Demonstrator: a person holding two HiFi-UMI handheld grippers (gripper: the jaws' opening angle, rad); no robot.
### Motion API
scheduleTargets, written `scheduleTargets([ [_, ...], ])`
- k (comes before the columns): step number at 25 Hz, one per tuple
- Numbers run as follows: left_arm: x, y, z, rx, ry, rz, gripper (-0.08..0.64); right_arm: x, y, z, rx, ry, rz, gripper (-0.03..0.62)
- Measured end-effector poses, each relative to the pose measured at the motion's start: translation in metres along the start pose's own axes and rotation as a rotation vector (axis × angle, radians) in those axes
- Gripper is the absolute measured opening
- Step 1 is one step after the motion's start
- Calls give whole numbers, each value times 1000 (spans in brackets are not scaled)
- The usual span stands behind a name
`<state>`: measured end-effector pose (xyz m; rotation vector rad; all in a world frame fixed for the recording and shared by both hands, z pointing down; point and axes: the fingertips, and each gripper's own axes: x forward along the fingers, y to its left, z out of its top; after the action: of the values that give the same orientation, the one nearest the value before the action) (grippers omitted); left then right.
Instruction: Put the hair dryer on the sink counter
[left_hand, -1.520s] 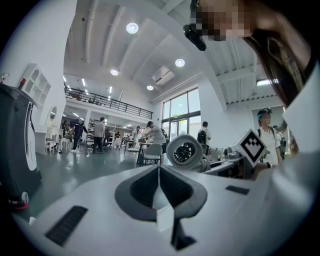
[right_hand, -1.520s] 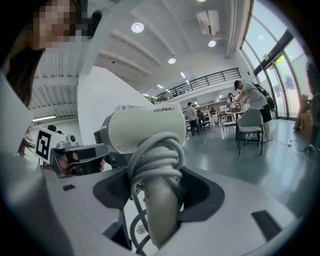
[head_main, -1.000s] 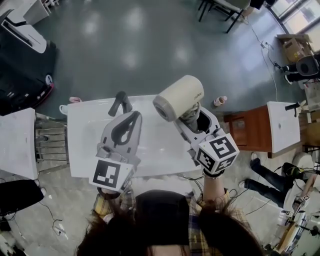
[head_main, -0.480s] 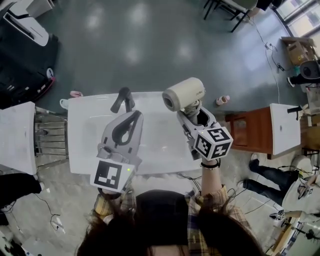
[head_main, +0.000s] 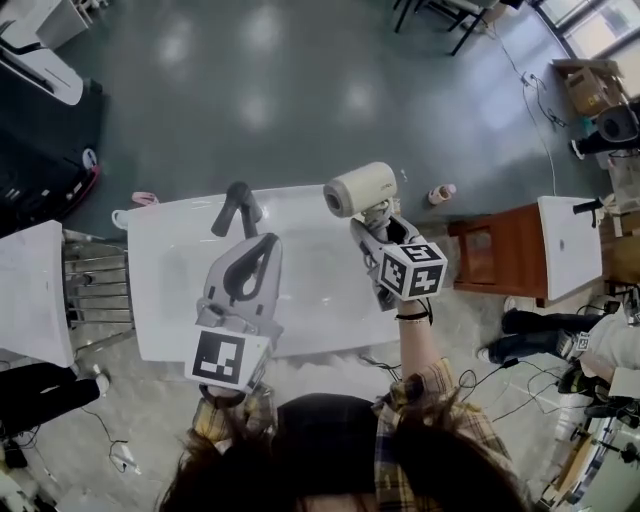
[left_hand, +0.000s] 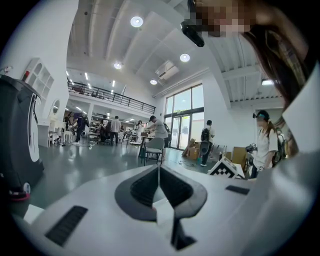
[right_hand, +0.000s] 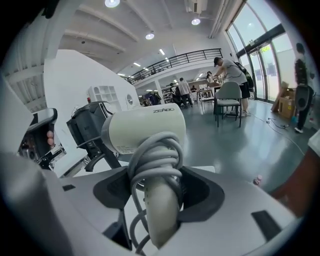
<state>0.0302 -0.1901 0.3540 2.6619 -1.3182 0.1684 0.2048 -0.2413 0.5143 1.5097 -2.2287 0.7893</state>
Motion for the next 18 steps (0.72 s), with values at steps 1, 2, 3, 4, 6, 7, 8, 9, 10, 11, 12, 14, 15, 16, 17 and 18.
scheduleTargets([
  [1,1,0,-2,-3,6,0,25,3,-4,-3,4,8,-8,282],
  [2,2,0,-3,-3,8,-1,24,7,-8,-5,9,12,-16,282],
  [3,4,0,-3,-2,8,-2,24,9,-12,-7,15,15,-25,282],
  [4,5,-1,-3,-3,6,-4,23,11,-16,-10,22,17,-34,284],
  [6,7,-3,-5,-8,6,-7,25,15,-24,-15,39,24,-51,283],
  [7,9,-3,-7,-9,8,-7,25,17,-28,-18,46,30,-58,282],
  [8,10,-3,-8,-9,11,-7,25,19,-30,-21,51,38,-63,284],
  [9,11,-3,-10,-9,15,-6,24,22,-33,-23,53,46,-67,283],
  [10,12,-3,-12,-12,21,-5,24,24,-35,-26,54,54,-71,283],
  [11,13,-3,-14,-15,27,-4,25,26,-36,-29,54,63,-74,283],
  [12,13,-4,-16,-17,32,-4,23,28,-38,-32,54,72,-77,283],
  [14,15,-4,-19,-22,38,-4,23,32,-42,-38,50,92,-84,284],
  [15,16,-3,-19,-23,39,-2,25,34,-43,-40,50,102,-86,283],
  [16,17,-3,-20,-21,40,-2,23,36,-44,-43,52,110,-86,284],
  [17,19,-2,-20,-16,38,-2,24,39,-45,-45,55,117,-86,282],
  [18,20,-2,-20,-9,34,-3,24,40,-46,-47,57,125,-87,282],
])
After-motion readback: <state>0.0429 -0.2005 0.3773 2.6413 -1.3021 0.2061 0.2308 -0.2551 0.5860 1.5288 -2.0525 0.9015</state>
